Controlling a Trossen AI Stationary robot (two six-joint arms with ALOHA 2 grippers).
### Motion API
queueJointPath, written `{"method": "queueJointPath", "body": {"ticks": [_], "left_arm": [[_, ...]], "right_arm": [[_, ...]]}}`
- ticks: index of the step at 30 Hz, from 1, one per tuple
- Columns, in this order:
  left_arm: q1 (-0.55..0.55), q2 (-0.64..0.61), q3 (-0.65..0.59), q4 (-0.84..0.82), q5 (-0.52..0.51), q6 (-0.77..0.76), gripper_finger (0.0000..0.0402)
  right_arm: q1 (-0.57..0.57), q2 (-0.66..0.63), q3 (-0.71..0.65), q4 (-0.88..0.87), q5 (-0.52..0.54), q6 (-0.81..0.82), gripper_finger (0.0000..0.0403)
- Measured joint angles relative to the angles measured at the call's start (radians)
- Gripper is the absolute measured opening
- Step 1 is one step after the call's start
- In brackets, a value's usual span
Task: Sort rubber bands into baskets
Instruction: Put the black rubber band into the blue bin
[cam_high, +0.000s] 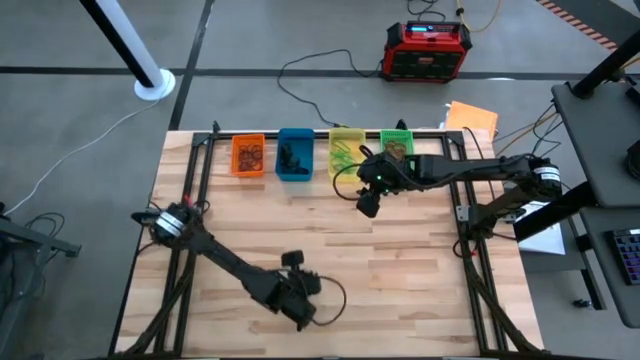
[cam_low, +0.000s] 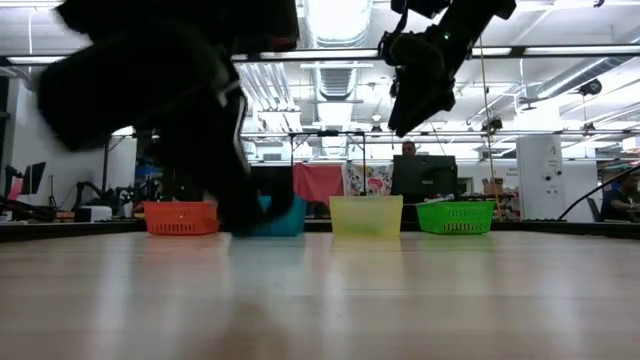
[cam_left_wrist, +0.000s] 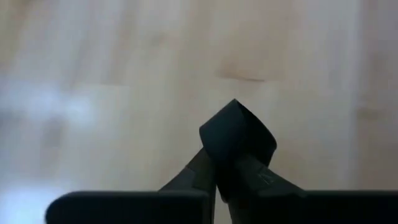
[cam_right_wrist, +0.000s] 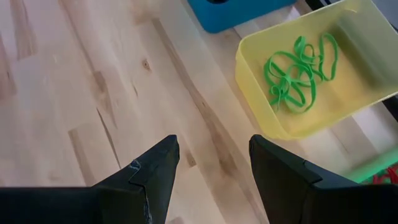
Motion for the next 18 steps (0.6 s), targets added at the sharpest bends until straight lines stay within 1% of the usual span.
{"method": "queueJointPath", "body": {"ticks": [3,5,8,11,13,16,18], "left_arm": [[0.041,-0.065,-0.023,-0.058,-0.049,0.037,0.0002],[0.084,-0.129,-0.070,-0.062,-0.080,0.071,0.0001],[0.176,-0.267,-0.173,-0.043,-0.097,0.105,0.0000],[0.283,-0.407,-0.302,0.034,-0.099,0.173,0.0000],[0.363,-0.502,-0.383,0.133,-0.077,0.245,0.0000],[0.503,-0.616,-0.488,0.311,0.034,0.363,0.0000],[0.603,-0.661,-0.545,0.416,0.094,0.395,0.0000]], "right_arm": [[0.000,0.000,-0.021,0.030,0.000,-0.011,0.0192],[-0.003,0.000,-0.035,0.057,0.001,-0.020,0.0192],[-0.003,0.000,-0.046,0.087,0.018,-0.027,0.0192],[-0.003,0.000,-0.046,0.109,0.067,-0.021,0.0192],[-0.003,0.000,-0.047,0.139,0.096,-0.016,0.0192],[-0.003,0.000,-0.054,0.202,0.104,-0.038,0.0192],[-0.003,0.000,-0.065,0.250,0.104,-0.057,0.0192]]}}
